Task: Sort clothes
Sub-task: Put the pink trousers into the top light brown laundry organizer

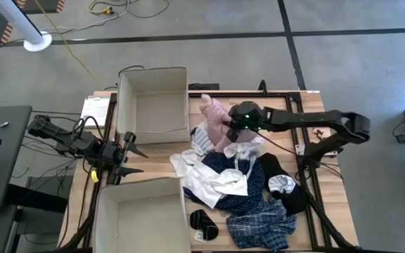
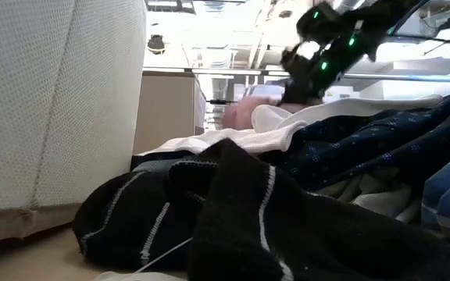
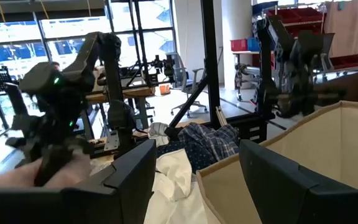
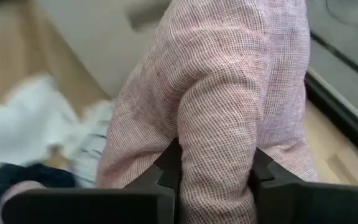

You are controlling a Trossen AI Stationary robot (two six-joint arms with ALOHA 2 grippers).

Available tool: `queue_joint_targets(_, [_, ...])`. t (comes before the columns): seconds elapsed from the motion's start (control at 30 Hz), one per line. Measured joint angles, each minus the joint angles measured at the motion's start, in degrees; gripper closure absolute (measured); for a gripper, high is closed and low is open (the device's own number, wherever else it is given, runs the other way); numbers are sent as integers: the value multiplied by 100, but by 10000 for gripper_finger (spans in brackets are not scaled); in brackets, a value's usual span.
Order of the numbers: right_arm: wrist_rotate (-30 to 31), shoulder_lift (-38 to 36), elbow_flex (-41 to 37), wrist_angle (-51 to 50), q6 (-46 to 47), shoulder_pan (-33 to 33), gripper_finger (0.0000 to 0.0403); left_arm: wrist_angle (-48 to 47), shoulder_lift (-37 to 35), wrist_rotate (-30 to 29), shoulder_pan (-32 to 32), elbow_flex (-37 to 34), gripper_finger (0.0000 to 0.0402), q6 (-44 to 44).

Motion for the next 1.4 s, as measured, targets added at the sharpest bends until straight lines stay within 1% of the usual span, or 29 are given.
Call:
queue_joint_targets(0.1, [12,-466,4,105,-75,134,314,115,0,-32,0,0,178,87])
queue_joint_targets(0.23, [81,-913,8,266,-143,309,314,360,0,-39,0,0,178,131])
queue_joint_targets(0.43, [82,-1274,205,530,-327,510,315,612,65,-46,2,0,178,281])
queue_joint_targets(0.63, [-59,-1317,714,879,-621,896,315,1480,624,-51,2,0,178,600])
queue_joint_targets(0.83, [-102,-1316,1164,882,-1049,1475,315,2598,1408,-250,2,0,174,1272])
queue_joint_targets(0.93, [-105,-1319,1314,900,-1137,1753,315,3144,1716,-288,2,0,161,1592])
queue_joint_targets(1.0, [-105,-1318,1376,884,-1271,1945,315,3457,1921,-449,2,0,146,1712])
queue_joint_targets(1.1, [-108,-1261,1449,1015,-1498,2154,315,3954,2208,-791,52,0,124,1726])
queue_joint_targets(1.2, [-109,-1112,1564,1133,-1749,2332,316,4345,2458,-848,181,11,107,1651])
queue_joint_targets(1.4, [-109,-546,1923,1275,-2237,2541,316,4325,2986,-843,438,412,91,1135])
